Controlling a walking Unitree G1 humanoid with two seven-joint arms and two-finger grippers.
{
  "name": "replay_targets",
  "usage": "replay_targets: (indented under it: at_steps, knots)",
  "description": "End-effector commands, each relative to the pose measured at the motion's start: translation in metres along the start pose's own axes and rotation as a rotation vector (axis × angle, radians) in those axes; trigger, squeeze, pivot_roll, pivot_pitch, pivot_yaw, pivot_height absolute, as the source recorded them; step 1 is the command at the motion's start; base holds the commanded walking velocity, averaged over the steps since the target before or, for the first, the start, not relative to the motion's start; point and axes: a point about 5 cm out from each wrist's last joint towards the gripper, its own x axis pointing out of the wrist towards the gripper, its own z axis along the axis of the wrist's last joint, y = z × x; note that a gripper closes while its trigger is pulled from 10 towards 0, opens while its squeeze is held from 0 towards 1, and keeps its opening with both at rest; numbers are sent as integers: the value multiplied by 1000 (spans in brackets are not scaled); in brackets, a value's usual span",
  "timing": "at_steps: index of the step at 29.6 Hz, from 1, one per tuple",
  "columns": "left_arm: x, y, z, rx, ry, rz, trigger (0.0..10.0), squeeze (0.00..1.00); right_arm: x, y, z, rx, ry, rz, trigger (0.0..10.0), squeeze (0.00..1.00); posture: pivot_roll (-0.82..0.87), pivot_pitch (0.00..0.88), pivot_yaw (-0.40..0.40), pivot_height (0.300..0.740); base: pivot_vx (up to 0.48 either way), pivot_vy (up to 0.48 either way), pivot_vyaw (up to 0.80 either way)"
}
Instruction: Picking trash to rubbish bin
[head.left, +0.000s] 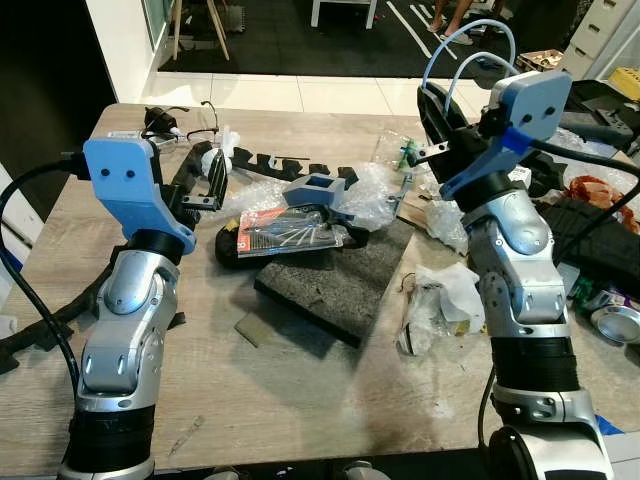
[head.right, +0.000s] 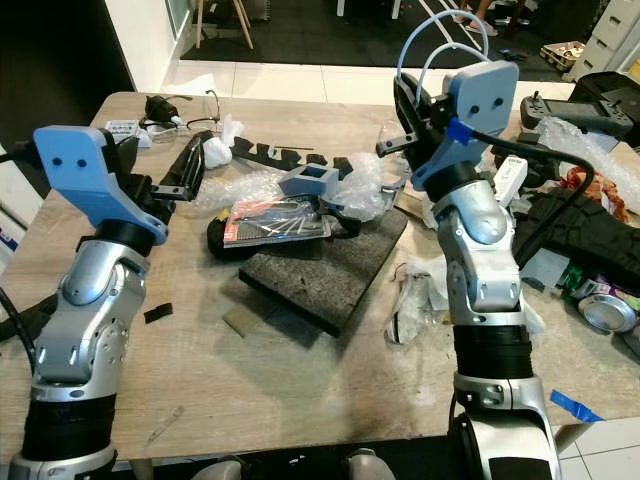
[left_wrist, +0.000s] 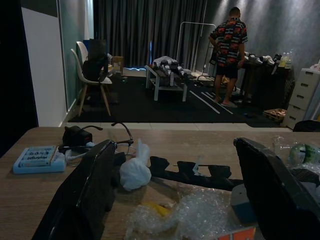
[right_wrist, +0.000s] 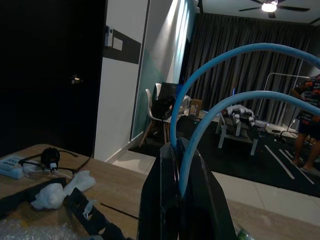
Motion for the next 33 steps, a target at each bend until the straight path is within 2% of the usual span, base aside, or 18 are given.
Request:
replay_targets:
  at_steps: [1,22,30,33]
  knots:
    - [-1,-4,1,-3,1,-12,10000,0,-2,0,2,4,-9,1,10000,0,16,141,-61,740,-322,0,0]
    - [-1,-5,-1,1,18,-19,10000,0,7,0,10,-20,-46,14,10000,0,15,161,-62,740,-308,0,0]
    - [-3,-12,-12,44,124,-78,10000,0,9,-1,13,8,-59,2,10000,0,20,162,-54,740,0,0,0]
    - [-3,-13,-13,46,127,-87,10000,0,9,-2,13,13,-61,-2,10000,0,21,163,-51,740,0,0,0]
